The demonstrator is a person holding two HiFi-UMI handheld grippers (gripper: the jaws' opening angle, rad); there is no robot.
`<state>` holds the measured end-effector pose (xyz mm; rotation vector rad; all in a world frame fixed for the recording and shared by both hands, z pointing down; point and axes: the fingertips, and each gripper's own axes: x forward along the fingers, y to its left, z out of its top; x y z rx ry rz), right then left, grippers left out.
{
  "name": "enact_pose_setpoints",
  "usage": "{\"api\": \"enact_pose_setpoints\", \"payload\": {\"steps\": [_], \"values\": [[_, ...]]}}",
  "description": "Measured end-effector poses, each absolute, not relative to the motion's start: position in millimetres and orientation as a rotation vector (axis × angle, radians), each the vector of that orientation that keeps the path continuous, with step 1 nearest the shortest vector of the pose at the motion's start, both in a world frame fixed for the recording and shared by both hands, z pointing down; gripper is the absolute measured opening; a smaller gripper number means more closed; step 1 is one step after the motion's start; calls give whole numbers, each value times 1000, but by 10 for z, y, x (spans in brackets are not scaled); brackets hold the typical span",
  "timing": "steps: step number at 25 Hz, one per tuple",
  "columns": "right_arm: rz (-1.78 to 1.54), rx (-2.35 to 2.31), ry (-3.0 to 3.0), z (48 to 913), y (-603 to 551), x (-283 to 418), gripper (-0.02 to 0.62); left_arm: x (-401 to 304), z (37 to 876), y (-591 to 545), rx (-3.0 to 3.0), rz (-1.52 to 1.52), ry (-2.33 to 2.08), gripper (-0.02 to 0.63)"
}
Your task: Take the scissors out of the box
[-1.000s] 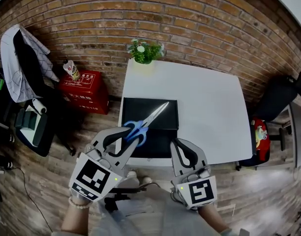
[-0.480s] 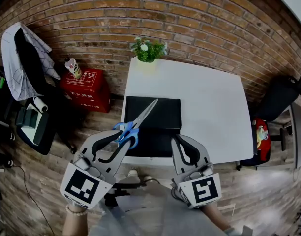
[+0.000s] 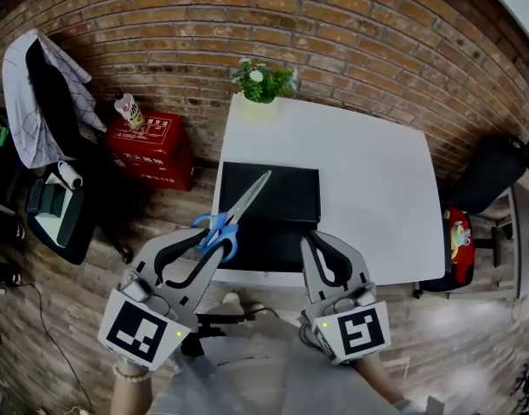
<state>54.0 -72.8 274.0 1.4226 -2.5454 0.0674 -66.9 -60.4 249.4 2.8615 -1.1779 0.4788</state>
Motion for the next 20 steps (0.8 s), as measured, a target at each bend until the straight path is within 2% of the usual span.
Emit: {"api": "enact_pose_setpoints", "payload": {"steps": [20], "values": [[53, 1401, -2539, 2773, -734, 518, 52, -545, 2517, -631, 2888, 474, -1131, 95]]}}
